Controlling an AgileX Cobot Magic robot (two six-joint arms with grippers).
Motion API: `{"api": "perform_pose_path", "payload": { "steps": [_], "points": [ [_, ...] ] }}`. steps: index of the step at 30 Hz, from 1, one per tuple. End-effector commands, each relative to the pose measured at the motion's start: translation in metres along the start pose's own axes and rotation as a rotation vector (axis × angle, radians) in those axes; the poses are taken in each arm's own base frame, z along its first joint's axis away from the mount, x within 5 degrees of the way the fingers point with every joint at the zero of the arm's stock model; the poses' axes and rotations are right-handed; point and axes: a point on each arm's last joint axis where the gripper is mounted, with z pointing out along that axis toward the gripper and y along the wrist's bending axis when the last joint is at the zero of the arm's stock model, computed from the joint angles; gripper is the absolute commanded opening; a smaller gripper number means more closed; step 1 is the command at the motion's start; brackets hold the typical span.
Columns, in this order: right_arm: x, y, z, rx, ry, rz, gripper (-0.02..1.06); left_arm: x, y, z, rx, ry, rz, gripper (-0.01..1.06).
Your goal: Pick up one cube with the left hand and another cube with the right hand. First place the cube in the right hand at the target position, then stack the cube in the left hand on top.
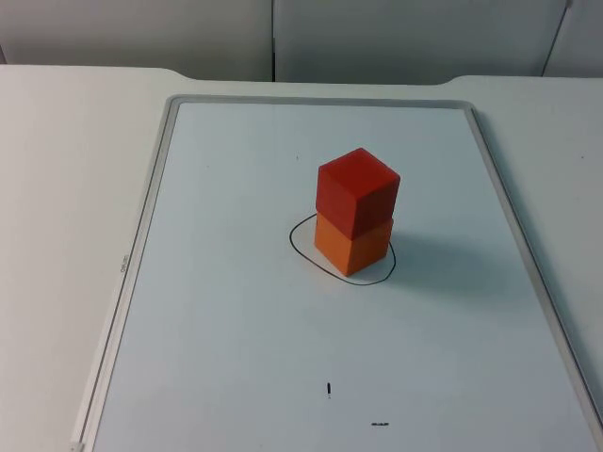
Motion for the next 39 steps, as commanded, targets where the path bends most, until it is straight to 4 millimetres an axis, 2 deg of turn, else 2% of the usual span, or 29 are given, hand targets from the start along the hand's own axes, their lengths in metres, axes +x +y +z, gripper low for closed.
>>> {"api": "perform_pose_path", "payload": {
  "steps": [1, 6, 9, 12, 16, 39],
  "points": [
    [0.009, 0.0, -0.004, 0.001, -0.008, 0.007, 0.97, 0.015, -0.001, -0.005, -0.001, 0.0, -0.025, 1.05],
    [0.019, -0.002, -0.003, 0.019, 0.037, -0.006, 0.97, 0.035, -0.002, -0.016, -0.027, -0.039, -0.01, 1.05],
    [0.021, -0.003, -0.003, 0.025, 0.065, -0.01, 0.97, 0.038, 0.001, -0.015, -0.062, -0.012, -0.019, 1.05],
    [0.024, -0.004, -0.002, 0.042, 0.086, -0.021, 0.97, 0.05, 0.008, -0.005, -0.127, 0.063, -0.057, 1.05],
    [0.028, -0.004, 0.001, 0.044, 0.109, -0.021, 0.97, 0.05, 0.012, -0.006, -0.179, 0.057, -0.091, 1.05],
    [0.035, -0.008, 0.0, 0.084, 0.183, -0.053, 0.97, 0.049, 0.01, -0.006, -0.15, 0.058, -0.052, 1.05]
  ]
}}
